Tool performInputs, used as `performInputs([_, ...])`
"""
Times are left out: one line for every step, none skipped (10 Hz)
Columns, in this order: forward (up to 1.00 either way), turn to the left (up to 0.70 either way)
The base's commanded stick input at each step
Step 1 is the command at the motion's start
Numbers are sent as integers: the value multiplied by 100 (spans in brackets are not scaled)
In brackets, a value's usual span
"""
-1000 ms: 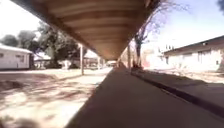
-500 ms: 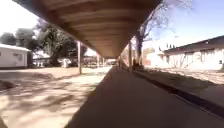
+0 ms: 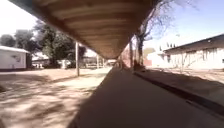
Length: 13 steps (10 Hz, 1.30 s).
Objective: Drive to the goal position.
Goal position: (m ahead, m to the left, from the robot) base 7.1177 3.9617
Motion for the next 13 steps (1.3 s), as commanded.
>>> performInputs([85,0])
performInputs([85,0])
performInputs([85,0])
performInputs([85,0])
performInputs([85,0])
performInputs([85,0])
performInputs([85,0])
performInputs([85,0])
performInputs([85,0])
performInputs([85,0])
performInputs([85,0])
performInputs([85,0])
performInputs([85,0])
